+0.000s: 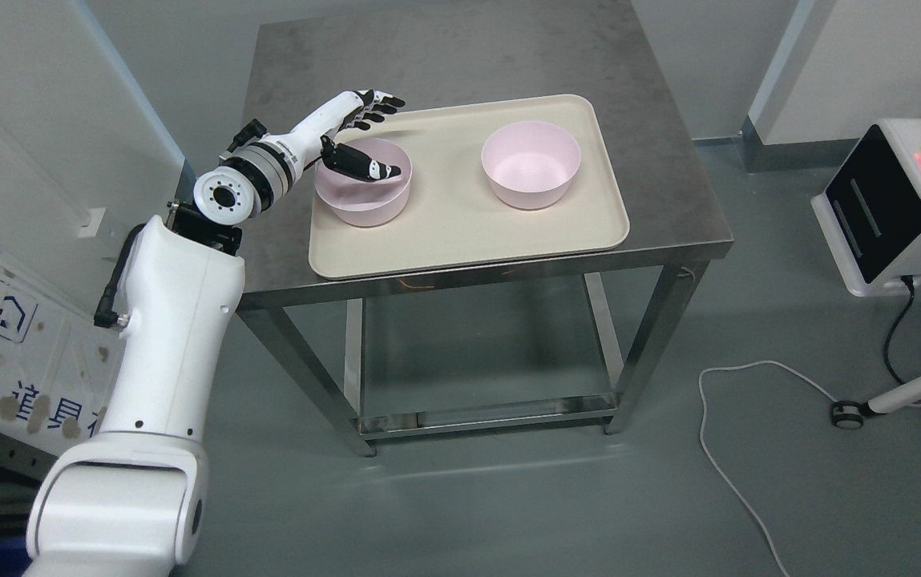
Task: Stack pink IKEA bowls on left shelf middle
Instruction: 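Grasp the rim of the nearer pink bowl with the left hand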
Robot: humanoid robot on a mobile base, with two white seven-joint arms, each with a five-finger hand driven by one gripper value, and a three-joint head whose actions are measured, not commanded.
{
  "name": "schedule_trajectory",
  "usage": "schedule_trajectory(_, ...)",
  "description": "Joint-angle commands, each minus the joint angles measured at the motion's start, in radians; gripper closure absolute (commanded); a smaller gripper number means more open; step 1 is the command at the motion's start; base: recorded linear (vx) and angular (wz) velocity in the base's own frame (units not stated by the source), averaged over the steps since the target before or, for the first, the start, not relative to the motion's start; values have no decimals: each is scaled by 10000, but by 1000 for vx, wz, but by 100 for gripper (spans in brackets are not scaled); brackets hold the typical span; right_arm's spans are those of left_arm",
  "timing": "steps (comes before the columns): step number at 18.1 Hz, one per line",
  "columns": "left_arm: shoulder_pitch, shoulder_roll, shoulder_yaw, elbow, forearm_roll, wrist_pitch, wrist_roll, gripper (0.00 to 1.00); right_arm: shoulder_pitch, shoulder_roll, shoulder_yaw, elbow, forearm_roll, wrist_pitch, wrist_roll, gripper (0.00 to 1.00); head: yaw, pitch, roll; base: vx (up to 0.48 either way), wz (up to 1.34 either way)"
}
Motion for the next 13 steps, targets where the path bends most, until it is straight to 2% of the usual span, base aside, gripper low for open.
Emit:
schedule_trajectory(1,-111,535,52,1250,-285,-305,13,31,0,-175,-107,0,77,6,-28,0,0,0,0,0,0)
schedule_trajectory(6,-111,567,161,1221,-270,-413,-2,39,0,-175,-107,0,77,6,-27,0,0,0,0,0,0)
schedule_trajectory(10,-127,475,223,1220,-270,-1286,-2,62,0,-175,-107,0,77,6,-28,0,0,0,0,22,0)
schedule_trajectory(13,-127,383,177,1220,-270,-1379,-2,68,0,-175,-92,0,77,6,-28,0,0,0,0,13,0)
